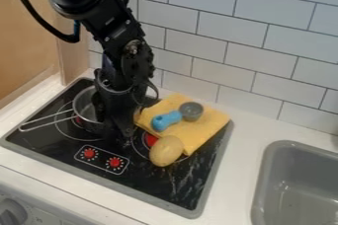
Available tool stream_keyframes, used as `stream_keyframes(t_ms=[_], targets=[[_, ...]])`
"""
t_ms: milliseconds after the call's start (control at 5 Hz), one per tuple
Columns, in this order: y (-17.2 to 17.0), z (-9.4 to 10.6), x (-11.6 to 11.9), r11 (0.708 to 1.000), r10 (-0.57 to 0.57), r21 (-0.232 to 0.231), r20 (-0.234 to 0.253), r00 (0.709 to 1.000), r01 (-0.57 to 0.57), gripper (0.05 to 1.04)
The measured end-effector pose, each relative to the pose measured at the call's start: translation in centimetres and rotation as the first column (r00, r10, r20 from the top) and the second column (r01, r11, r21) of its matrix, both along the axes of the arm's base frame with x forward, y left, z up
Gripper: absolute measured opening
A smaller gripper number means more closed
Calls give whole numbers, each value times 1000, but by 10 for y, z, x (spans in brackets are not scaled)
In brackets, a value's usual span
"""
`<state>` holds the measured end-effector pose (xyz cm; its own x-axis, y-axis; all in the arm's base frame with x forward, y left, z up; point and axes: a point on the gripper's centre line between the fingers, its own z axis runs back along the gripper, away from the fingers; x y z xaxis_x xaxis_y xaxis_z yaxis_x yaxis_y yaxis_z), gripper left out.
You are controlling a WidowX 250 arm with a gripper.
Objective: Move the pot to the bottom right corner of the stove
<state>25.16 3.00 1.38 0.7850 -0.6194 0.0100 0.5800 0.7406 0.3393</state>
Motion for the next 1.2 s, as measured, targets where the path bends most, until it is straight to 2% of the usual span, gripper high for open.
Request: stream_keyframes(t_ms=[200,400,1000,1200], targets=[[-1,-2,-4,1000,8,-3,-7,1000,-8,128],[-1,-1,-8,1000,11,-3,-5,1000,-11,59],[-1,6,-16,999,41,-18,9,999,-41,54],[-1,20,-15,999,40,5,47,998,-40,54]])
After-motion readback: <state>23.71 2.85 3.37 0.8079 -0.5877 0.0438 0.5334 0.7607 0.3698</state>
